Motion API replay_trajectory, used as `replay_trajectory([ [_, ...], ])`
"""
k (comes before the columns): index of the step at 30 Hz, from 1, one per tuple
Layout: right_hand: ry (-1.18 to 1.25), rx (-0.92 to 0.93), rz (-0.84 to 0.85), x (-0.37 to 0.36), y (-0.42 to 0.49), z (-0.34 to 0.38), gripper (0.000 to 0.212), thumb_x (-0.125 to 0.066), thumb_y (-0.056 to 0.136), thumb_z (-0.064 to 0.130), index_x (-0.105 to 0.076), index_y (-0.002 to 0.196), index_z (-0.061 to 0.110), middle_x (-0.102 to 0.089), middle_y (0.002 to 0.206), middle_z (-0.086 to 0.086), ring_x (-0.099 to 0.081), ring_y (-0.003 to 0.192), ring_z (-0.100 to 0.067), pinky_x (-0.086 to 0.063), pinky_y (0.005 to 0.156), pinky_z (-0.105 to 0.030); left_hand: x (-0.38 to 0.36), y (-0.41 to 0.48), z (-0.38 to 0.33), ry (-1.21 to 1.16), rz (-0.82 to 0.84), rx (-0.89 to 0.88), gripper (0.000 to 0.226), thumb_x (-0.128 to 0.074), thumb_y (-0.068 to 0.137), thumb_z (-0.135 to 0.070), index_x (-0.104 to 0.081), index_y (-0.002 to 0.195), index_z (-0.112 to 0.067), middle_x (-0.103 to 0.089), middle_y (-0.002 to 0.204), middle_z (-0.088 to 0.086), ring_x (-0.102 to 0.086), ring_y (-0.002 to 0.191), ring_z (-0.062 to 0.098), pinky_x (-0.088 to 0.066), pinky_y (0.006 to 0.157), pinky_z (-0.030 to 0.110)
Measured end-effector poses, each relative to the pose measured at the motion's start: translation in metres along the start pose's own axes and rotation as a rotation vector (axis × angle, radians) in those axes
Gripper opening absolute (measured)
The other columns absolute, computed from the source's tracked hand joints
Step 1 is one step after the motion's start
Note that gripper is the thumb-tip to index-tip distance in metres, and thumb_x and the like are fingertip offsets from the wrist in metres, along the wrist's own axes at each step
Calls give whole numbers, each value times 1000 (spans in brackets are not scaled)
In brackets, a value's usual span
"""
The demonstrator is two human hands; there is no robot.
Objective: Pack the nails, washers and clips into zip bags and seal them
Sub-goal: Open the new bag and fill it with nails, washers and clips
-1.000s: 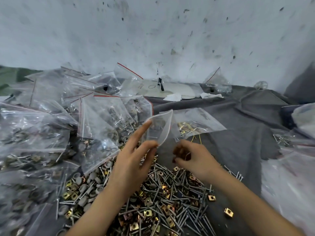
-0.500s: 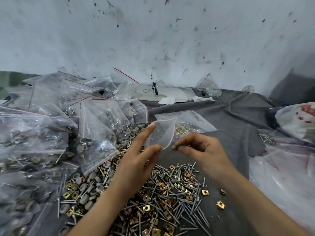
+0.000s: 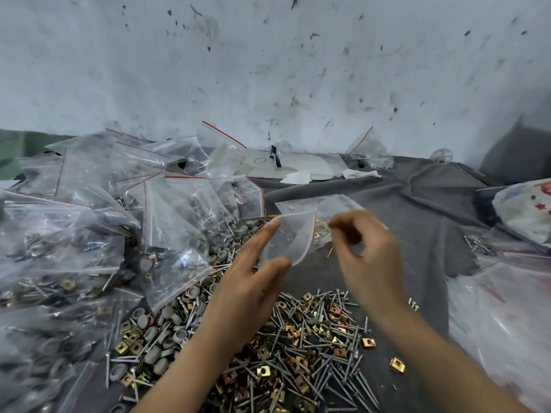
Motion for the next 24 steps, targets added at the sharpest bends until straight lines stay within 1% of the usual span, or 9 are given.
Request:
replay_trajectory([
  [2,-189,-195,359,-23,-12,-26,13,-63,89,17,-66,101,22,-61,96,4,-56,96,-12,-44,86,-21,0,0,-1,2,-10,1,13,-49,95,-25,-55,104,-19,-38,148,13,-45,132,30,-53,93,42],
  [4,-401,-270,668,-45,-32,-46,28,-59,91,32,-63,117,20,-60,111,-1,-50,110,-20,-39,95,-28,-1,0,-1,14,-14,-18,13,-49,96,-26,-55,104,-18,-39,148,14,-43,134,29,-52,94,43],
  [6,-513,-276,780,-57,-45,-54,32,-54,93,39,-61,118,21,-56,116,-3,-45,115,-24,-39,97,-33,-2,-1,-2,10,-13,-37,15,-45,98,-27,-55,103,-17,-39,148,13,-39,137,26,-49,99,40],
  [11,-574,-239,778,-63,-46,-50,15,-56,91,27,-59,101,17,-58,113,-3,-43,114,-27,-37,91,-37,-2,0,-2,-6,-13,-37,15,-45,99,-27,-56,103,-18,-38,149,11,-39,137,23,-47,100,33],
  [14,-557,-258,830,-64,-45,-48,12,-54,91,21,-55,102,17,-60,113,-6,-42,115,-28,-36,91,-38,-1,0,-2,-4,-13,-23,11,-49,95,-23,-56,103,-19,-39,148,11,-41,136,23,-48,98,31],
  [17,-534,-202,796,-62,-45,-46,20,-49,94,17,-55,113,19,-56,118,-3,-39,117,-25,-34,95,-36,-1,-1,-1,-6,-15,-24,11,-50,95,-22,-57,102,-18,-38,149,10,-41,136,22,-46,100,28],
  [19,-427,-152,678,-55,-40,-41,19,-49,95,17,-61,110,20,-56,114,1,-41,114,-21,-35,95,-32,-2,-1,-1,-5,-15,-27,12,-49,95,-24,-57,102,-18,-38,149,10,-40,137,22,-45,101,29],
  [21,-186,-200,483,-41,-33,-33,13,-56,92,12,-66,98,19,-60,103,2,-48,105,-16,-37,88,-23,-3,0,-1,2,-10,-27,13,-48,96,-26,-57,103,-18,-37,149,11,-39,137,22,-45,102,32],
  [24,82,-263,242,-15,-25,-17,19,-66,85,7,-62,85,25,-64,89,9,-56,92,-8,-38,77,-11,-2,0,-1,14,7,-6,13,-49,94,-27,-56,103,-19,-37,149,12,-41,136,24,-47,100,37],
])
Point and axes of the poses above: each hand's wrist, its own y-axis towards the middle knuckle, its own x-axis out of the back of the hand, z = x × y, the point moved 4 cm from there along y, towards the middle knuckle
